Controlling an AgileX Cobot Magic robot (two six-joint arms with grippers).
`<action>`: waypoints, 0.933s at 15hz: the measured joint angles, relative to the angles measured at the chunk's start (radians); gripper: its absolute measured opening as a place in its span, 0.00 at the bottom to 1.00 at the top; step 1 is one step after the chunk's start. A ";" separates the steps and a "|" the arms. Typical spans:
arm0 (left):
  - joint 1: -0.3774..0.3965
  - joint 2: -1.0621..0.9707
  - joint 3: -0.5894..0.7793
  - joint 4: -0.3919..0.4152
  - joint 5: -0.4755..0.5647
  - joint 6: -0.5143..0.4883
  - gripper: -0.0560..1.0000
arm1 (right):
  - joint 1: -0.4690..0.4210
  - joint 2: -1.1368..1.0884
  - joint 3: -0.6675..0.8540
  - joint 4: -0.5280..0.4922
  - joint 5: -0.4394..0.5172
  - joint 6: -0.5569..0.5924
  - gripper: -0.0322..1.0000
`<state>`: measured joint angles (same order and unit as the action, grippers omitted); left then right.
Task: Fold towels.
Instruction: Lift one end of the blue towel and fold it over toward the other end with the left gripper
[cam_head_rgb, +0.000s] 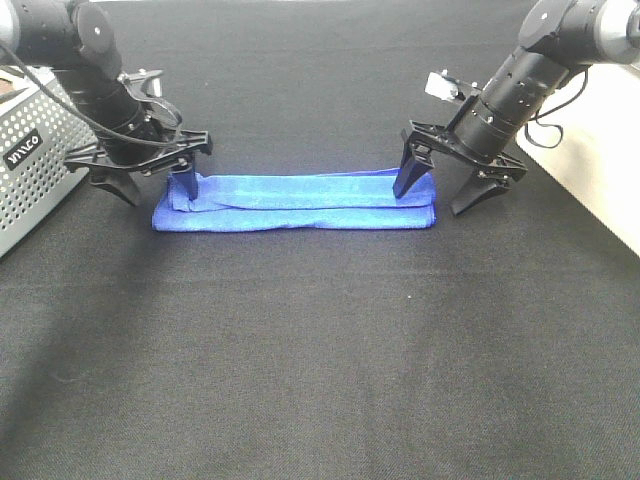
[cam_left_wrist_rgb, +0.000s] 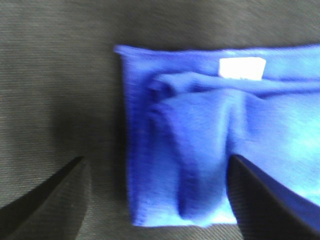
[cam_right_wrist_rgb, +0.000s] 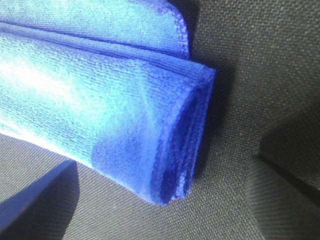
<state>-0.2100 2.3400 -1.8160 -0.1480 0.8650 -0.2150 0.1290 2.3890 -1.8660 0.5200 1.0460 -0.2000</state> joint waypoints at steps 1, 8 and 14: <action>0.000 0.001 0.000 0.001 -0.006 -0.004 0.73 | 0.000 0.000 0.000 0.000 0.000 0.000 0.85; 0.000 0.051 -0.003 -0.064 -0.033 0.001 0.71 | 0.000 0.000 0.000 0.000 -0.003 0.000 0.85; 0.000 0.056 -0.003 -0.089 -0.054 0.004 0.12 | 0.000 0.000 0.000 0.000 -0.008 0.000 0.85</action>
<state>-0.2100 2.3960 -1.8190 -0.2370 0.8110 -0.2110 0.1290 2.3890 -1.8660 0.5200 1.0380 -0.2000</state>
